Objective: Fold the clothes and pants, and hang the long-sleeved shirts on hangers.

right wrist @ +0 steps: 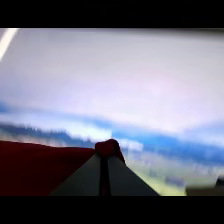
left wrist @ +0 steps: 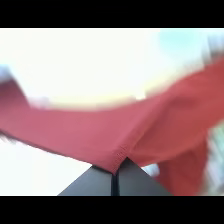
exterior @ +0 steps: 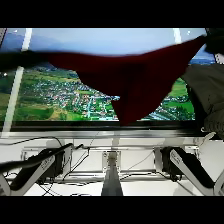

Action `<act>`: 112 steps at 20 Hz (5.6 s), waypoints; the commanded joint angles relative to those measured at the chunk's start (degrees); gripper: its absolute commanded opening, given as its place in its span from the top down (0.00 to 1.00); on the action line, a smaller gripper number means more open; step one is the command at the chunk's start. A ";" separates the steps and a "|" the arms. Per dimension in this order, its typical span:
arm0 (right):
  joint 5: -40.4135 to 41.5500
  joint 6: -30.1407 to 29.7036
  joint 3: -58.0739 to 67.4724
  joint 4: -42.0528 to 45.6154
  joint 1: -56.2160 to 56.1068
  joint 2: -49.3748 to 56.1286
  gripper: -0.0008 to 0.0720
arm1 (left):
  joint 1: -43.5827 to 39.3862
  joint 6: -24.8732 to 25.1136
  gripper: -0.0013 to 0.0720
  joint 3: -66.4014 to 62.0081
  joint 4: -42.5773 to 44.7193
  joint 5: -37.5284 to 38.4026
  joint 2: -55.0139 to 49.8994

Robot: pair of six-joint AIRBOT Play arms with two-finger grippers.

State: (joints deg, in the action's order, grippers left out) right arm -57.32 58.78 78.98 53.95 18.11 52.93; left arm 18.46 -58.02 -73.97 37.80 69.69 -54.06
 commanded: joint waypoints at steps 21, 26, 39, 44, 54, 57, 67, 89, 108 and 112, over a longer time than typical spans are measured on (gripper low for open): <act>-20.74 11.08 20.81 -4.35 -0.68 12.07 0.97 | 4.09 5.75 0.97 -8.04 0.76 -3.91 -7.98; -18.51 10.97 19.08 -3.13 -6.21 33.53 0.97 | -6.12 5.99 0.96 -8.07 6.36 -12.63 -31.69; -27.30 12.87 18.86 7.82 -8.57 47.87 0.97 | -3.96 0.81 0.97 -8.17 21.09 -4.04 -41.16; -19.43 19.23 11.45 11.76 -9.31 43.60 0.97 | -3.93 -3.74 0.95 -8.13 21.73 -1.44 -43.71; 5.73 26.77 -18.88 20.41 -13.44 19.02 0.30 | -2.19 -5.09 0.03 -8.20 20.13 5.16 -41.29; -1.11 28.02 -19.06 31.50 -13.44 13.38 0.47 | 1.29 -5.07 0.03 -8.17 23.61 7.19 -34.07; -2.19 33.27 -57.46 9.09 -13.46 -7.52 0.47 | 9.57 -2.03 0.24 0.96 23.47 10.75 -19.02; 9.25 27.82 -65.88 0.24 -13.51 -5.68 0.96 | 10.62 0.24 0.61 29.40 23.04 2.93 -31.01; 35.56 24.46 -31.19 -12.04 -17.29 10.78 0.97 | -2.21 16.35 0.97 10.03 -21.64 -25.88 -30.97; 45.33 24.44 -20.70 -11.91 -20.55 27.61 0.93 | -9.99 16.09 0.96 10.03 -21.57 -47.98 -33.27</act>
State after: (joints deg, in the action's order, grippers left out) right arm -20.29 83.22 51.55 42.24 -0.36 70.11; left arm 13.56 -41.95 -63.13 17.41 40.32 -86.02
